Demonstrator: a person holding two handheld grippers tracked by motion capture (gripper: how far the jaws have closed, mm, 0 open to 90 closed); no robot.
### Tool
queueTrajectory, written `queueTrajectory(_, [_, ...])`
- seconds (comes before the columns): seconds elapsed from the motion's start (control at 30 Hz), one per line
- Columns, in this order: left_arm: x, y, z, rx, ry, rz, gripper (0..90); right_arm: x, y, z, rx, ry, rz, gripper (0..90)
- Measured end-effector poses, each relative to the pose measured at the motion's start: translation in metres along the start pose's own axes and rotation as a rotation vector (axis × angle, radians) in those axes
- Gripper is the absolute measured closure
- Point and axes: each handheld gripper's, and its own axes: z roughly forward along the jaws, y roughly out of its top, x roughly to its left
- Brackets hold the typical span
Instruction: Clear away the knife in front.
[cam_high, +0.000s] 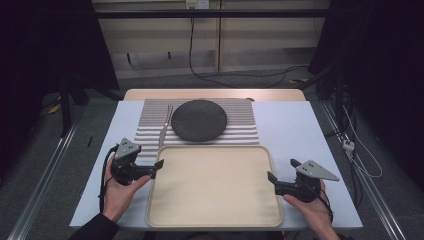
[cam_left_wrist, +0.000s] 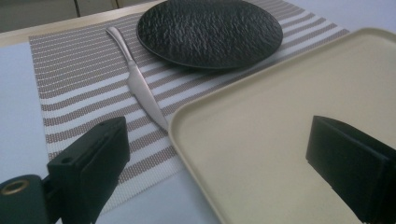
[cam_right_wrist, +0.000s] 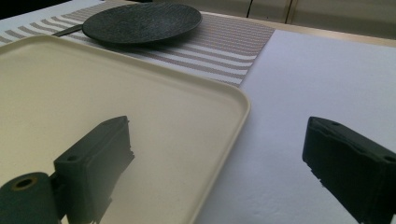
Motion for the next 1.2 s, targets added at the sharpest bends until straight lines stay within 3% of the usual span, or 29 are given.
queueTrajectory(0.1, [0.002,0.004,0.002,0.017,0.004,-0.002,7.8,0.0,0.0,0.0,0.002,-0.003,-0.004,7.9])
queueTrajectory(0.13, [0.004,0.006,0.003,0.024,0.002,-0.005,12.4,0.0,0.0,0.0,0.002,-0.003,-0.002,8.0])
queueTrajectory(0.47, [0.023,0.022,0.023,0.062,0.011,-0.034,10.5,0.0,0.0,0.0,0.003,0.003,-0.005,8.0])
queueTrajectory(0.67, [0.034,0.031,0.036,0.072,0.043,-0.045,9.1,0.001,0.0,0.002,0.005,0.007,-0.007,8.0])
queueTrajectory(0.73, [0.038,0.035,0.04,0.076,0.028,-0.048,9.0,0.0,0.0,0.002,0.006,0.008,-0.007,8.0])
queueTrajectory(0.87, [0.044,0.043,0.051,0.084,0.035,-0.045,11.6,0.0,0.0,0.003,0.007,0.011,-0.003,8.0])
queueTrajectory(1.07, [0.06,0.056,0.072,0.073,0.08,-0.04,12.5,-0.001,0.0,0.004,0.011,0.015,0.0,8.0])
queueTrajectory(1.2, [0.071,0.062,0.086,0.101,0.087,-0.072,11.6,-0.001,0.0,0.004,0.014,0.016,0.002,8.0])
